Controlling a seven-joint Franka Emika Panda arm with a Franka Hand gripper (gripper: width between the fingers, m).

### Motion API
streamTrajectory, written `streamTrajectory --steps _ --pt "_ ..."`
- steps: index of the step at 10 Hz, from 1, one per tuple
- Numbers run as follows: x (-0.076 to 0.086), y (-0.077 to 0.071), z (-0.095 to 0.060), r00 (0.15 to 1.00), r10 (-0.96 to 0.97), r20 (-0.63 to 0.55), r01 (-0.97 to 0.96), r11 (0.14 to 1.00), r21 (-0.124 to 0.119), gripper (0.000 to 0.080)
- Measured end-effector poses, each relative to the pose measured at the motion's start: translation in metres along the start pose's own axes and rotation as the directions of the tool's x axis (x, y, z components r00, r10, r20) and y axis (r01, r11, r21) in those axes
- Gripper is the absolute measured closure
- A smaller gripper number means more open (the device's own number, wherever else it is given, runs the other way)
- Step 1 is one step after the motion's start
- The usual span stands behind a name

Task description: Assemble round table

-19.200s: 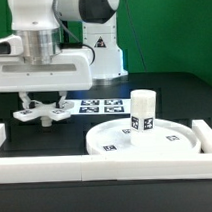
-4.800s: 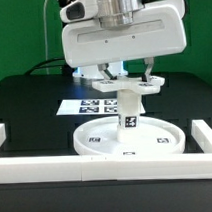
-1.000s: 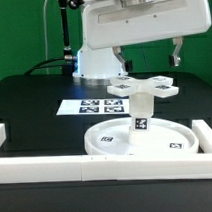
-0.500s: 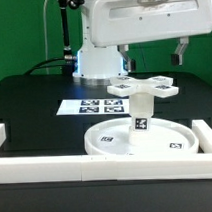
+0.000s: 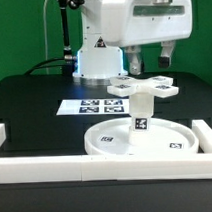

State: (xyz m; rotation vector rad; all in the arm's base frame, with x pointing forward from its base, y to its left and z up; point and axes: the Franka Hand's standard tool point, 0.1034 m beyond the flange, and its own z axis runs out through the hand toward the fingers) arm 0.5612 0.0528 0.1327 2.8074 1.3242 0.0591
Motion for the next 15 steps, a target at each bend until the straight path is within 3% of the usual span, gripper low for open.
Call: streamTrajectory --steps 4,8,15 --pt "-0.002 0.004 0.0 0.972 -0.236 0.016 0.236 0.972 -0.005 0.0151" --pt "-0.003 0.007 0.008 0.829 -0.552 0.084 0.555 0.832 -0.008 0.0151" --pt "-0.008 0.007 0.021 0.829 -0.551 0.092 0.553 0.833 0.012 0.0151"
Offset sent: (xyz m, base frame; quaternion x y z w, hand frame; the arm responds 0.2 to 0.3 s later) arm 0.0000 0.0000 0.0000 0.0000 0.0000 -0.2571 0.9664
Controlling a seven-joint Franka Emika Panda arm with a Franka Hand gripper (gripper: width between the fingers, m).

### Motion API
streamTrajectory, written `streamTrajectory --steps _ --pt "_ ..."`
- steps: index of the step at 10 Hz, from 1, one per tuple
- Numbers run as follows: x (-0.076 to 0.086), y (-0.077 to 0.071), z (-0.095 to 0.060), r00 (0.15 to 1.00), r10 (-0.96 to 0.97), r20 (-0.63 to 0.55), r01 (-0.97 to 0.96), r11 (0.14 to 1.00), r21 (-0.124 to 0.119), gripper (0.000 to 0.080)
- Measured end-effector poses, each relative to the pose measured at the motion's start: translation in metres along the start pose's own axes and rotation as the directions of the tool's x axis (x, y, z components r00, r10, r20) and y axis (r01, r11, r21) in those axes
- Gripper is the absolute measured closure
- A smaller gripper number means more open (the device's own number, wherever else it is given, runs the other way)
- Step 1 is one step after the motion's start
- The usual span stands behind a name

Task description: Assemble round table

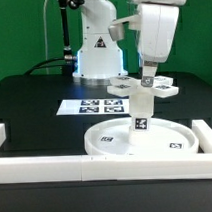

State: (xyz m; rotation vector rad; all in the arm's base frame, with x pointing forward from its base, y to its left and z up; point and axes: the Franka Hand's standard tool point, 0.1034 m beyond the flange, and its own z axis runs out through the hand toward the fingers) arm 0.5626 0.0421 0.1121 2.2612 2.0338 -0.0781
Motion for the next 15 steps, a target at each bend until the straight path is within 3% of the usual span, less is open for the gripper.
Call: streamTrajectory --steps 8,11,15 --pt "-0.008 0.005 -0.003 0.999 0.034 -0.001 -0.034 0.999 -0.006 0.0151" --pt "-0.013 0.003 0.0 0.998 0.062 0.004 -0.062 0.998 0.007 0.0151" --pt "-0.009 0.004 -0.003 0.982 0.191 0.004 -0.191 0.982 0.006 0.0151"
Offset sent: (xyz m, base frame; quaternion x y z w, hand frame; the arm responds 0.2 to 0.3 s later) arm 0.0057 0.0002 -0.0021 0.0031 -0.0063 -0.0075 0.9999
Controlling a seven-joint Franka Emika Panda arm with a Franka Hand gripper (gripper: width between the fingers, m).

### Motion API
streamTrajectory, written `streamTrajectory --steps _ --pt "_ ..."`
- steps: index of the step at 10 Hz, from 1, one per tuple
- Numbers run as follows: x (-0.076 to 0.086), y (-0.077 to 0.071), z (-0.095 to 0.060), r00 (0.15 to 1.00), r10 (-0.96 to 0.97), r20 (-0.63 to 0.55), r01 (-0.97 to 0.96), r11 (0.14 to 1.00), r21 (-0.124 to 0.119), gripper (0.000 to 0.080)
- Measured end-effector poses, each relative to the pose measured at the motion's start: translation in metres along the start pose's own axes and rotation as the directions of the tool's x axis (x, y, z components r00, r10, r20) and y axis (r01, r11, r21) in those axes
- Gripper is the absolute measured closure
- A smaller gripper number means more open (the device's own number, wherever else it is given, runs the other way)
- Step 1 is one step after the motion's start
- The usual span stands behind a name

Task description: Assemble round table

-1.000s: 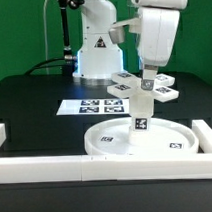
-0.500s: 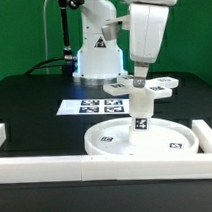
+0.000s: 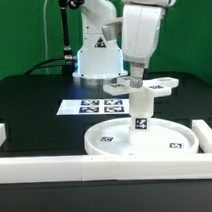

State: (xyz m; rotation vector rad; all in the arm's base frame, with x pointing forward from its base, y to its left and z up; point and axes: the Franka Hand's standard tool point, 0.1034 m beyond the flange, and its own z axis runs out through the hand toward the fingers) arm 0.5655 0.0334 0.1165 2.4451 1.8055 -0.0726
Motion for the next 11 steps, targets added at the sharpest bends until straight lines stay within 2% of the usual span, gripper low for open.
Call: streamTrajectory --steps 6,8,11 --pt "0.0 0.0002 -0.0014 1.0 0.03 -0.001 -0.03 1.0 0.0 0.0151" --pt "-0.0033 -0.0025 0.0 0.992 0.123 0.009 -0.123 0.992 0.019 0.0151" --pt "-0.0017 -0.0033 0.0012 0.986 0.165 0.01 -0.165 0.986 0.018 0.0151"
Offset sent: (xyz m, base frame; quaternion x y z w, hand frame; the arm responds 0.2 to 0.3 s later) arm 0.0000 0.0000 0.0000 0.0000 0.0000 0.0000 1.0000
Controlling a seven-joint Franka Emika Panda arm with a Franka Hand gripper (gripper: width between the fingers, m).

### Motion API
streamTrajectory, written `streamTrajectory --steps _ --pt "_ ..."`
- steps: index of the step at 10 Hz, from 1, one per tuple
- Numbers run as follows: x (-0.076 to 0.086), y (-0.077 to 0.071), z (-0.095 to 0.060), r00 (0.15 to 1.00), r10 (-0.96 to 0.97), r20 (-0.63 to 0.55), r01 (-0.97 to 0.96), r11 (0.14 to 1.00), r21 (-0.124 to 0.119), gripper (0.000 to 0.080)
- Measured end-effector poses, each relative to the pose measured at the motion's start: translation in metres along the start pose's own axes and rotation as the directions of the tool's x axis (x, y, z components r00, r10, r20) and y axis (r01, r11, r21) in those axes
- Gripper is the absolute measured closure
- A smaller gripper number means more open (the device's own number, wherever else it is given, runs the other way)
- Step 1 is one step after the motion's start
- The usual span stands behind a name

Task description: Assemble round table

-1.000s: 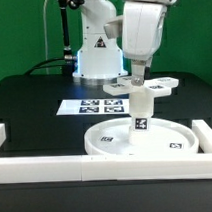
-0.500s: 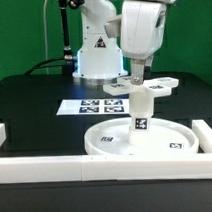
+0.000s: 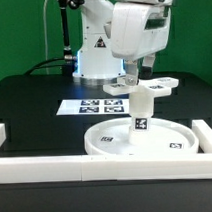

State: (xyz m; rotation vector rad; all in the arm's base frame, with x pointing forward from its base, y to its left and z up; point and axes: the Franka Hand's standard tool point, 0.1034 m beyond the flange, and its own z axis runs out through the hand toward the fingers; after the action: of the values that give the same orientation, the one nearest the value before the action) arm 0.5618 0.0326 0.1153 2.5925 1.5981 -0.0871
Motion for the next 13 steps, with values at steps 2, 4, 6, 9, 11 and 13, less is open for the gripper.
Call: streamTrajectory --steps 2,4,6,9,11,13 --pt "0.0004 -0.0008 0.0023 1.0 -0.003 0.002 0.003 1.0 0.003 0.0151" --pt "0.0005 -0.0014 0.0055 1.0 -0.005 0.006 0.005 1.0 0.006 0.0151" --pt "0.0002 -0.002 0.0072 1.0 -0.005 0.008 0.005 1.0 0.009 0.0151" --pt "0.0 -0.0023 0.0081 1.0 -0.006 0.007 0.005 1.0 0.008 0.0332" --pt "0.0007 -0.0009 0.0082 1.0 -0.029 0.0 0.029 1.0 -0.004 0.0361" --pt "0.0006 -0.0006 0.0081 1.0 0.003 -0.001 -0.003 1.0 -0.004 0.0361"
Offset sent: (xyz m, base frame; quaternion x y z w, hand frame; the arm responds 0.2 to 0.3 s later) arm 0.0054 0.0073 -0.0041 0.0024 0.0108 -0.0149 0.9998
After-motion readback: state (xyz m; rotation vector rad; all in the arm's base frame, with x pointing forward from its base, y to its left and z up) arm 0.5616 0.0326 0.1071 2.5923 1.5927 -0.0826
